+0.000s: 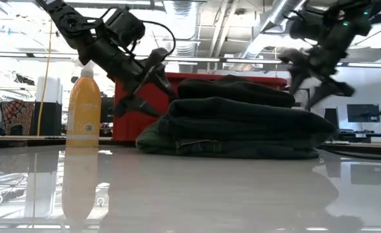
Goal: Fold Laundry from Bin
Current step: Put the folded clothes into the red laundry bin
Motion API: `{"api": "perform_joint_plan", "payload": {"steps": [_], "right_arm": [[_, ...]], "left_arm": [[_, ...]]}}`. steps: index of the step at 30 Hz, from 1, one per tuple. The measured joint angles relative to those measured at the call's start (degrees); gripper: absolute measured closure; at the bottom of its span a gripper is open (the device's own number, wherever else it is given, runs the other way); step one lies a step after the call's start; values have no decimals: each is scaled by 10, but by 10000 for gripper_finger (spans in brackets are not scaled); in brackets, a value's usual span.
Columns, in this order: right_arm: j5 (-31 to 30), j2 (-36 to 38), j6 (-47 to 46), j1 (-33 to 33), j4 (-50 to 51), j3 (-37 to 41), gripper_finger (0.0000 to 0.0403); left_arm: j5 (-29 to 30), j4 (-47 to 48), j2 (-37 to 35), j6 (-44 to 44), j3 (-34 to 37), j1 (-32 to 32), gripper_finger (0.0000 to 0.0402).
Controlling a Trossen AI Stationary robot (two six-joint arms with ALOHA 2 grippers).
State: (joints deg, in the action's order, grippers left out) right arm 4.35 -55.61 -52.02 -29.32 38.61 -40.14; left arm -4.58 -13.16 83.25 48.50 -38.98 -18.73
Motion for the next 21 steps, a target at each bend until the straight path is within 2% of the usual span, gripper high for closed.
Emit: {"api": "perform_joint_plan", "payload": {"steps": [3,9,14,17,21], "right_arm": [[-26,26,-25,-11,23,35,148],[-29,39,-87,-17,-48,115,148],[-28,38,-99,-17,-86,139,148],[-28,39,-97,-17,-86,139,148],[-28,39,-96,-17,-86,139,148]], "left_arm": [[1,2,15,11,0,-2,120],[-2,-9,60,47,-1,1,119],[-14,1,40,12,-19,2,120],[-27,75,6,-14,-53,-3,120],[-1,232,-22,-37,-77,-3,120]]}}
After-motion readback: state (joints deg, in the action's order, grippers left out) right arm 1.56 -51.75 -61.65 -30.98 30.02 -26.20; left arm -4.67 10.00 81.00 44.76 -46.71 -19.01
